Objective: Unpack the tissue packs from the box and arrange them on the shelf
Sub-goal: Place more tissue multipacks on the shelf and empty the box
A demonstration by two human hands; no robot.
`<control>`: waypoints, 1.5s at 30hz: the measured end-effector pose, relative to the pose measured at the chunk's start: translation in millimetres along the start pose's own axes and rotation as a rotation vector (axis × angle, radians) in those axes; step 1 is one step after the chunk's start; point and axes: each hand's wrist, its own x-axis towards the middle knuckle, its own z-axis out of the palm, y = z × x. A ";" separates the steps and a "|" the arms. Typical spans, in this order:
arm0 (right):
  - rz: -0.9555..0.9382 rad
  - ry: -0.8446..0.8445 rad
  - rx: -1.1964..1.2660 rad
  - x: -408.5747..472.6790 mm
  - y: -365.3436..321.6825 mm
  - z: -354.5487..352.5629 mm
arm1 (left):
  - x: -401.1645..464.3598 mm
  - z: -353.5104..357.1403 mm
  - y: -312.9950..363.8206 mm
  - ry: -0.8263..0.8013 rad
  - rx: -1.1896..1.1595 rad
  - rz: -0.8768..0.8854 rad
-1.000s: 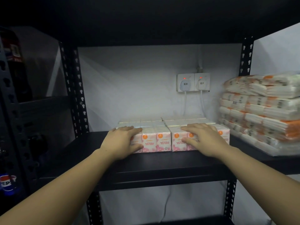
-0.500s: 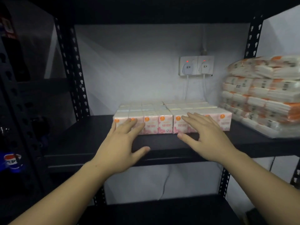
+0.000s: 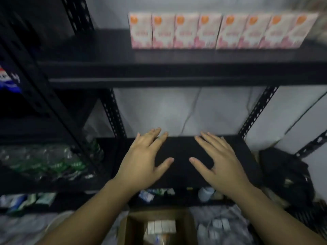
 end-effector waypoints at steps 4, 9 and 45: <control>0.120 -0.235 0.049 -46.1 23.5 73.6 | -42.6 73.3 -34.6 -0.191 -0.080 -0.154; 0.260 -0.463 0.087 -109.5 57.8 173.5 | -114.3 178.4 -80.6 -0.406 -0.189 -0.363; 1.131 -0.585 0.411 -335.6 236.2 728.2 | -323.1 721.7 -250.4 -0.453 -0.627 -1.294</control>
